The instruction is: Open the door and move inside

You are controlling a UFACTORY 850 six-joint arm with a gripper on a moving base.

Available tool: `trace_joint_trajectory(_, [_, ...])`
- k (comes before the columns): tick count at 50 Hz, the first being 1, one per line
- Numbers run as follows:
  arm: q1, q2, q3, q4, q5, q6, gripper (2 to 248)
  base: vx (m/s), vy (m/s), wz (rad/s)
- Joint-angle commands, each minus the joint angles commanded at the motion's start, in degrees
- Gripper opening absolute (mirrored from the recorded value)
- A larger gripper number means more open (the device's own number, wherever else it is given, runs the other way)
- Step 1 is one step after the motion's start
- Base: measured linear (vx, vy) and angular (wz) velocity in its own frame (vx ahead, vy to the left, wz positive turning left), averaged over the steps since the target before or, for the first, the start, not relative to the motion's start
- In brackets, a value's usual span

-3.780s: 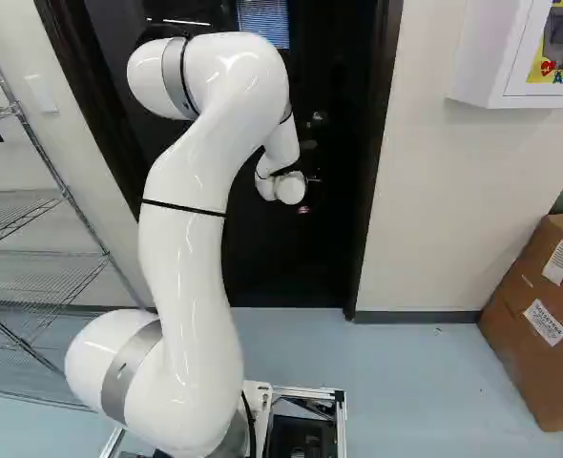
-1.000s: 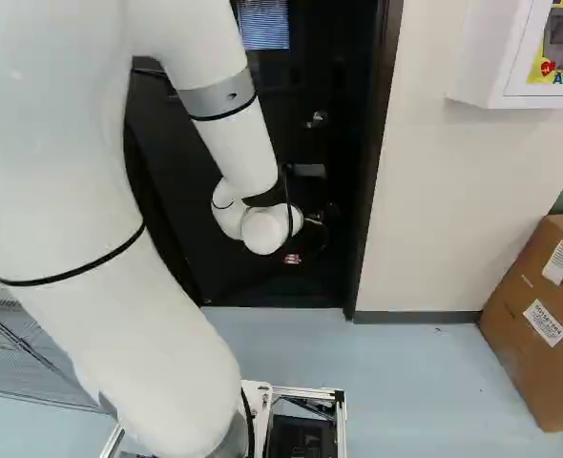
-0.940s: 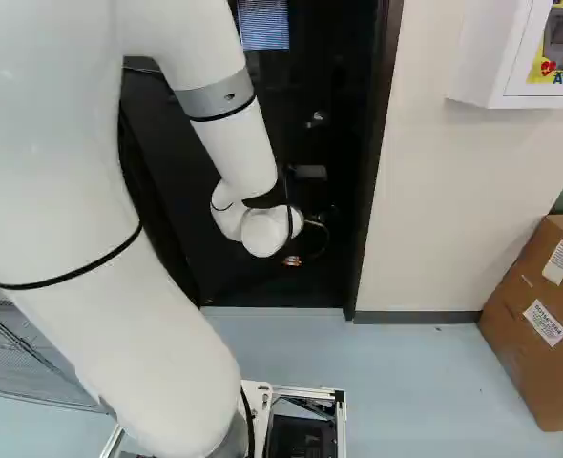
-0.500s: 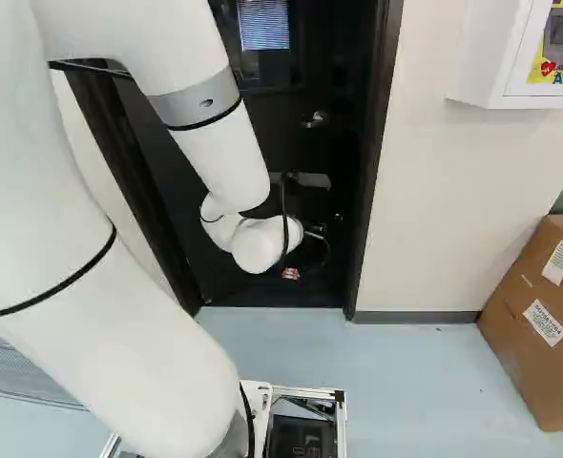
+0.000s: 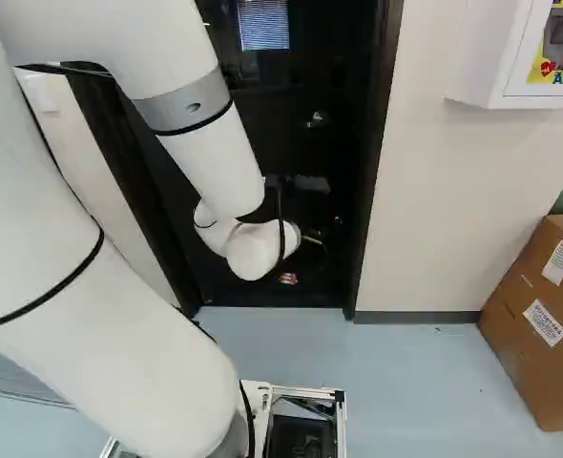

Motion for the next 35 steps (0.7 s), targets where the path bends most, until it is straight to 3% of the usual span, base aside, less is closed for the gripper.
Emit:
trace_joint_trajectory(26, [0.00, 0.00, 0.00, 0.00, 0.00, 0.00, 247, 0.000, 0.000, 0.000])
trace_joint_trajectory(35, [0.00, 0.00, 0.00, 0.00, 0.00, 0.00, 247, -0.057, -0.020, -0.181])
